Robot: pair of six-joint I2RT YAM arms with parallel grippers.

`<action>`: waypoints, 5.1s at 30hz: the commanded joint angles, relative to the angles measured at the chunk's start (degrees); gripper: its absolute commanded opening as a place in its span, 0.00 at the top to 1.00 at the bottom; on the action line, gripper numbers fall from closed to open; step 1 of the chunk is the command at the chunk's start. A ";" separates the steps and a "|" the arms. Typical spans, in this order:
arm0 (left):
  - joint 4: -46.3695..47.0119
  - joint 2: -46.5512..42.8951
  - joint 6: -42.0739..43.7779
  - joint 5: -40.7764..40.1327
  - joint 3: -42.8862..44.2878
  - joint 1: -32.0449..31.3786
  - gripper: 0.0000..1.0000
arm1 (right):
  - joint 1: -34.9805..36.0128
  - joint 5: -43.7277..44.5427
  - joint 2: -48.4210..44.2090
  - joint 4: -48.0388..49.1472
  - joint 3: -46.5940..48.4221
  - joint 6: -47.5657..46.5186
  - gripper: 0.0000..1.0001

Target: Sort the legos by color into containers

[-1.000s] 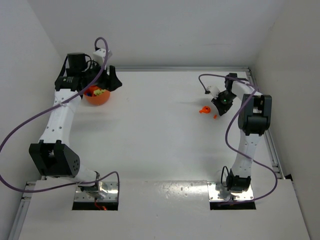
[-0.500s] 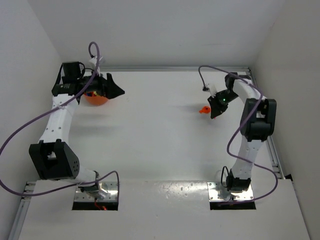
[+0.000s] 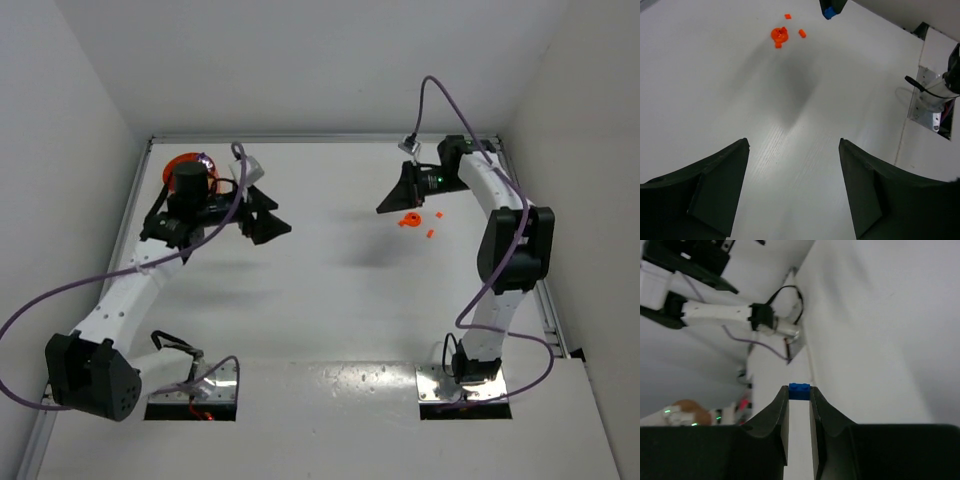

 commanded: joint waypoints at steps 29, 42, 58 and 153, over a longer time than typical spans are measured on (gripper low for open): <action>21.17 19.72 -10.28 -15.34 7.97 -22.96 0.39 | 8.34 -13.57 -11.85 65.41 -28.18 80.30 0.97; 21.70 20.25 -11.42 -12.26 9.20 -24.63 0.37 | 8.34 -13.57 -9.75 65.41 -28.18 80.84 0.97; 21.70 21.83 -11.42 -12.97 10.78 -25.69 0.41 | 8.34 -13.57 -9.74 65.94 -28.18 80.84 0.97; -17.41 10.77 3.78 -19.72 13.07 2.77 1.00 | -0.10 29.30 -9.37 24.51 2.61 34.94 0.35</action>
